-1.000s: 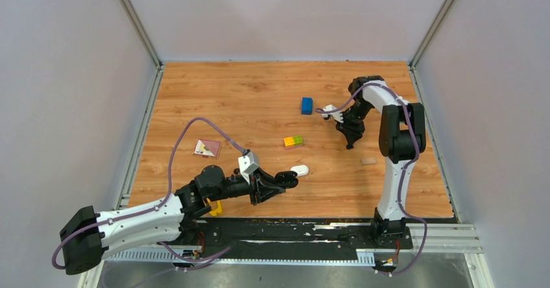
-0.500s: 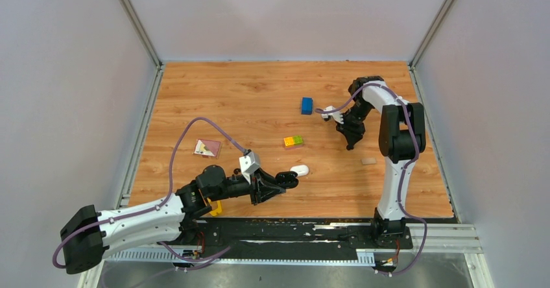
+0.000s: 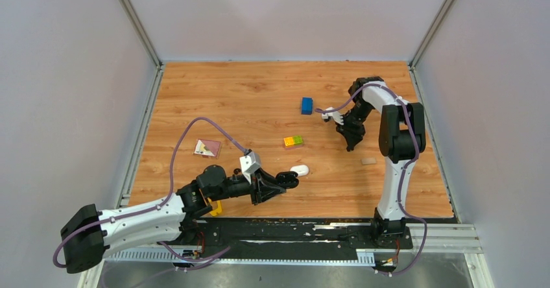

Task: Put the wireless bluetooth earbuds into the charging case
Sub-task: Pick up the earbud from the center of the board, then place the earbud in the charging case.

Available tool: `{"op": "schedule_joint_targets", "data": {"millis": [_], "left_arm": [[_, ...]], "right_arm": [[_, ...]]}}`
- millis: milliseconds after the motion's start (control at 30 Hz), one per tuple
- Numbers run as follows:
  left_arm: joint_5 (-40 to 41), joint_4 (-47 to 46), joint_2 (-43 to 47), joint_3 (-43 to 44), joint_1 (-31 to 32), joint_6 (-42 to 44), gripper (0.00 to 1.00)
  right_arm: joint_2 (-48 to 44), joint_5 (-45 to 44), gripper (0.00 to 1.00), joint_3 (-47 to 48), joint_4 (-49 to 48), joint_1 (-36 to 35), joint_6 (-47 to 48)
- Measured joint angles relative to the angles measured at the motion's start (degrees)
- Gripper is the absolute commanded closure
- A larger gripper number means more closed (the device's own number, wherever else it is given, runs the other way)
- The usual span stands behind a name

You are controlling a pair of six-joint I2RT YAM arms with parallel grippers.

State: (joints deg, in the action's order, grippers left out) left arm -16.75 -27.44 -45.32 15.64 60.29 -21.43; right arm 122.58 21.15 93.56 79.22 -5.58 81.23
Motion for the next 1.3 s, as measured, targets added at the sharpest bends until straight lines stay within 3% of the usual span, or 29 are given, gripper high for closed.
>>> {"op": "schedule_joint_targets", "data": {"millis": [200,533,667,967,1133,1300], "left_arm": [[0.0,-1.1,-0.2,0.0,0.0,-0.2,1.0],[-0.1,-1.6,-0.2,0.0,0.0,-0.4,1.0],[-0.1,-1.6,-0.2,0.0,0.0,-0.4,1.0],[-0.1,-2.4,-0.4,-0.4,0.0,-0.1,1.0],[-0.4,-3.5,-3.0,-0.4,0.0,1.6,1.0],[-0.9,-5.2,-6.5,-0.5,0.1,4.2,1.0]], "right_arm": [[0.0,0.5,1.0,0.0,0.8,0.0,-0.3],[-2.5,2.0,1.0,-3.7,1.8,0.0,-1.2],[-8.5,4.6,1.0,-7.3,1.8,0.0,-1.4],[-32.2,18.6,1.0,-14.1,1.6,-0.5,-3.6],[-42.6,24.2,1.0,-14.8,-0.7,-8.0,-8.7],[-47.5,24.7,1.0,-10.7,-1.9,-25.9,-15.0]]}}
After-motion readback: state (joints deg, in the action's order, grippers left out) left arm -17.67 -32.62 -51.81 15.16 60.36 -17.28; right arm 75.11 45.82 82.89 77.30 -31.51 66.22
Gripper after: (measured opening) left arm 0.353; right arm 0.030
